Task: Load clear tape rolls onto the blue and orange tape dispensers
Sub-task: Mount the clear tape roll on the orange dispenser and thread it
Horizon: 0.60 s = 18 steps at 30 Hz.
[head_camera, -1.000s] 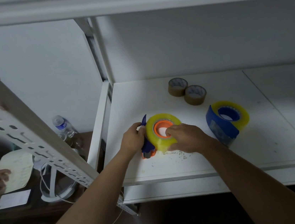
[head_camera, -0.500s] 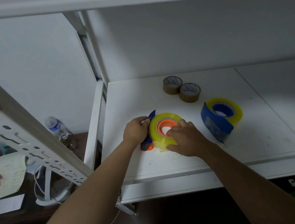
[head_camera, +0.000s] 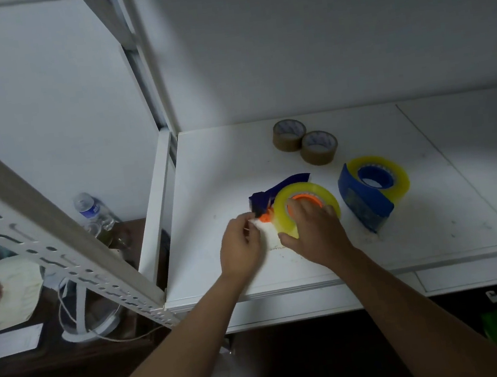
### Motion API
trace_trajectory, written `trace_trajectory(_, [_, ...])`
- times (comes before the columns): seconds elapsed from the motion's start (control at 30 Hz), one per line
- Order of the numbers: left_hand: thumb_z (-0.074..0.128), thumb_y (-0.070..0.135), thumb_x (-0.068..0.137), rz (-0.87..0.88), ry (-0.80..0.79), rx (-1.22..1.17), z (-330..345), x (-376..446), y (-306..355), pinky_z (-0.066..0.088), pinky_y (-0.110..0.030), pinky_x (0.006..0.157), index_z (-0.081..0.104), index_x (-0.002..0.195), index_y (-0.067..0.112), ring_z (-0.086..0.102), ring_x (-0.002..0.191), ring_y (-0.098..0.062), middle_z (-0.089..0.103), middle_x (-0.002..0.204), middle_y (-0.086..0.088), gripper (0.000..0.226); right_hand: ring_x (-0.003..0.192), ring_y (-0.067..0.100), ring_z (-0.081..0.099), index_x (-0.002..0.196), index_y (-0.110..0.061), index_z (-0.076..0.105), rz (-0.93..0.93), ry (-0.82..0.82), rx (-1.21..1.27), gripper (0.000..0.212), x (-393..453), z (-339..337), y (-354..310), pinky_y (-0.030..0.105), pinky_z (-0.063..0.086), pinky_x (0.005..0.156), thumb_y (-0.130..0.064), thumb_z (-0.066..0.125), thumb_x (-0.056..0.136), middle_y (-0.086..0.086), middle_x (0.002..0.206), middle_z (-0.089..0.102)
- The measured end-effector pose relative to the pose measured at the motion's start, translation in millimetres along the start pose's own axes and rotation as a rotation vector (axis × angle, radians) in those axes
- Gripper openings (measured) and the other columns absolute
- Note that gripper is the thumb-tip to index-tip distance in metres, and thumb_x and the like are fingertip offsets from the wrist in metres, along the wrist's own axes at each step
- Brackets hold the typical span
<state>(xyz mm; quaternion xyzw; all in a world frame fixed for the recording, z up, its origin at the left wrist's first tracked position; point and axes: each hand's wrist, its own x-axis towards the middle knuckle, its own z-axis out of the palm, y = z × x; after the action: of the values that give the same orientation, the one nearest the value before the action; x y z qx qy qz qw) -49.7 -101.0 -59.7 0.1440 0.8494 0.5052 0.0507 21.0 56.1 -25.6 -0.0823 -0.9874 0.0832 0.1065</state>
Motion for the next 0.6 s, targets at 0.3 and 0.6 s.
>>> trace_trajectory(0.3, [0.051, 0.024, 0.092, -0.071, -0.088, 0.023, 6.9, 1.4, 4.6, 0.047, -0.029, 0.084, 0.061, 0.123, 0.032, 0.058, 0.086, -0.011, 0.059, 0.094, 0.01, 0.034, 0.089, 0.023, 0.052, 0.117, -0.018, 0.057, -0.031, -0.035, 0.054, 0.039, 19.1, -2.0, -10.5, 0.032, 0.047, 0.068, -0.027, 0.063, 0.08, 0.006, 0.109, 0.049])
trace_trajectory(0.6, [0.05, 0.027, 0.089, -0.18, -0.113, -0.133, 6.6, 8.1, 6.9, 0.048, -0.034, 0.094, 0.067, 0.115, 0.031, 0.062, 0.096, -0.013, 0.068, 0.107, 0.01, 0.031, 0.087, 0.021, 0.054, 0.113, -0.02, 0.063, 0.03, -0.008, 0.068, 0.03, 24.8, 5.4, -17.4, 0.032, 0.049, 0.064, -0.031, 0.059, 0.085, 0.005, 0.106, 0.053])
